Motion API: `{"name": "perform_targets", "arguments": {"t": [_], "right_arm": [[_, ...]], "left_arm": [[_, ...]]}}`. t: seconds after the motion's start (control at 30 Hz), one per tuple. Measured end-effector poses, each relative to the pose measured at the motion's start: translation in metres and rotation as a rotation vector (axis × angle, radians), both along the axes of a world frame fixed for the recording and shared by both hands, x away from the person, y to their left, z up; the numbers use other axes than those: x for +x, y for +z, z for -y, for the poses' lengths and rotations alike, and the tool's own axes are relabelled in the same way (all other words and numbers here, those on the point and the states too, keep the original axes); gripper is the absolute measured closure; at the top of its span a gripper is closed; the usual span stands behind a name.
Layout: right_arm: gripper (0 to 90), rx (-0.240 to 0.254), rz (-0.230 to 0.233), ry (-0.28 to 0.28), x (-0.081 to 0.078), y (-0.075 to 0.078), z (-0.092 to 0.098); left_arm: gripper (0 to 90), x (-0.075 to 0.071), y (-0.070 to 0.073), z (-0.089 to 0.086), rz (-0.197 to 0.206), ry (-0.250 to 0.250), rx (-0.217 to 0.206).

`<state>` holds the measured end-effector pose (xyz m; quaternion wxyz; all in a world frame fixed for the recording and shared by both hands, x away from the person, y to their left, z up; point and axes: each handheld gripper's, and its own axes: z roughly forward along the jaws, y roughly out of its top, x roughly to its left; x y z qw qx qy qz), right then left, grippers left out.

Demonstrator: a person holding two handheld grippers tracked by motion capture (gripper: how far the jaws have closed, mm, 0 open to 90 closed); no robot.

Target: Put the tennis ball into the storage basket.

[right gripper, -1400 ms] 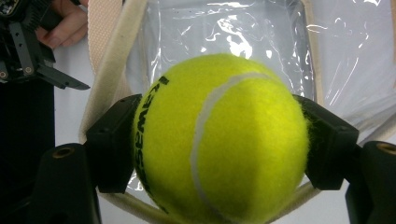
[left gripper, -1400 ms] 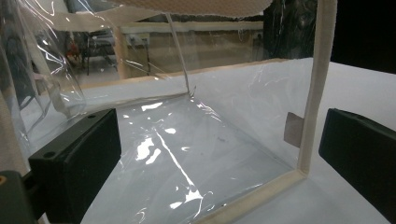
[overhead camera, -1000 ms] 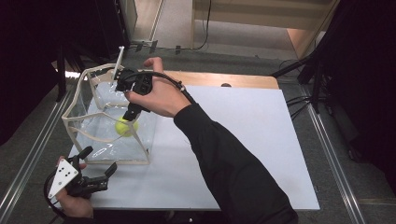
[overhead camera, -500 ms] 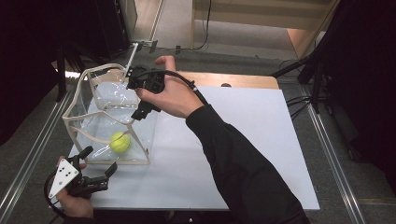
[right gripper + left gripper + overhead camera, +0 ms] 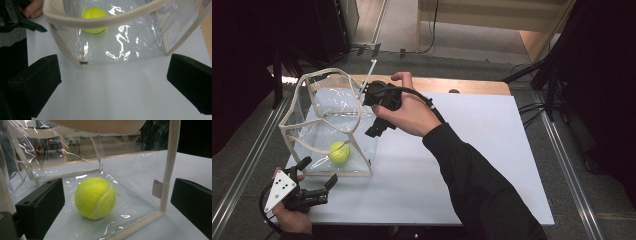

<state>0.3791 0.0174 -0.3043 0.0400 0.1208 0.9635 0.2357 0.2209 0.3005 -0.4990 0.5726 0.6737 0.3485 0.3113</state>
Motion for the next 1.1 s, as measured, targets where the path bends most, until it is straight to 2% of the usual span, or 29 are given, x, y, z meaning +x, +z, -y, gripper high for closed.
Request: {"name": "perform_targets", "arguments": {"t": [0.3, 0.53, 1.0, 1.1], "right_arm": [[0.0, 0.001, -0.021, -0.003, -0.006, -0.020, 0.009], [0.0, 0.013, -0.029, -0.008, -0.012, -0.030, 0.016], [0.0, 0.037, -0.017, -0.044, -0.025, -0.058, 0.038], [0.0, 0.055, -0.012, -0.051, -0.027, -0.064, 0.045]], "left_arm": [[0.0, 0.000, 0.000, 0.000, -0.001, 0.002, 0.001], [0.0, 0.000, 0.000, 0.000, 0.000, 0.001, 0.000], [0.0, 0.000, 0.000, 0.000, 0.001, -0.001, 0.004], [0.0, 0.000, 0.000, 0.001, 0.001, 0.001, 0.004]]}}
